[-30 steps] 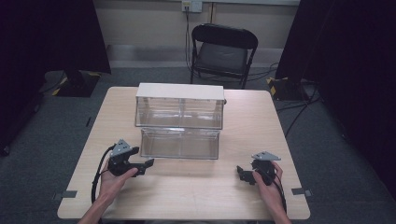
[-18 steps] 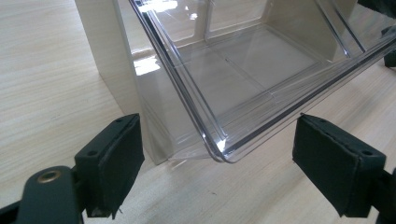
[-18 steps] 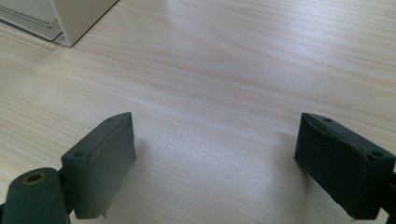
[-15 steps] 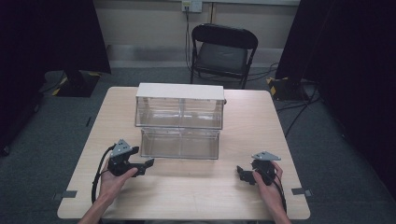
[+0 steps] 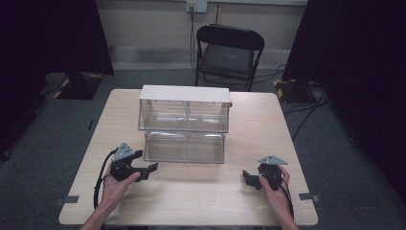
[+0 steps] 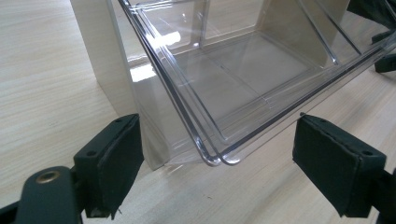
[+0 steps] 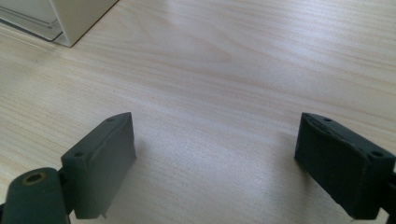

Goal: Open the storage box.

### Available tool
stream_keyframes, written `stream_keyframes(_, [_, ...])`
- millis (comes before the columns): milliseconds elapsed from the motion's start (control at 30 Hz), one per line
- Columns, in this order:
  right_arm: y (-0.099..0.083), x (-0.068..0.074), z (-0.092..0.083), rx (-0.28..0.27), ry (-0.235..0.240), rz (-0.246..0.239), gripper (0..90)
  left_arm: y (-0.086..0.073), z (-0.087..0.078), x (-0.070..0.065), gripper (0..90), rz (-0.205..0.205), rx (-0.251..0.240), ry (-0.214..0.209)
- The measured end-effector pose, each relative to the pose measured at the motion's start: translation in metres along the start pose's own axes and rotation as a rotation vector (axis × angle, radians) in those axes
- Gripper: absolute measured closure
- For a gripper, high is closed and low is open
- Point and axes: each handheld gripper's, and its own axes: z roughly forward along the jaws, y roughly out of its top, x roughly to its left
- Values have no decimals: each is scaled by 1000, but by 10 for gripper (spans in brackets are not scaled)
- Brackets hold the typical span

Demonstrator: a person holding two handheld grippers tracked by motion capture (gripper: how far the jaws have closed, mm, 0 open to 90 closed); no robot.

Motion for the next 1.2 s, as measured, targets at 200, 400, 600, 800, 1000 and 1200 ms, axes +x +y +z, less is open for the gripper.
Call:
stream_keyframes(200, [0,0,0,0,0,0,115,0,1,0,160,1,4,1])
stream_keyframes(400, [0,0,0,0,0,0,115,2,0,-3,161,1,-3,-1])
stream_keyframes(600, [0,0,0,0,0,0,115,4,0,-4,160,6,-8,-3])
stream_keyframes(800, [0,0,0,0,0,0,115,5,0,-3,161,3,-17,6])
stream_keyframes(1000, [0,0,0,0,0,0,115,6,-2,-1,161,6,-20,11])
stream_keyframes(1200, [0,0,0,0,0,0,115,7,-3,-1,160,1,-29,11])
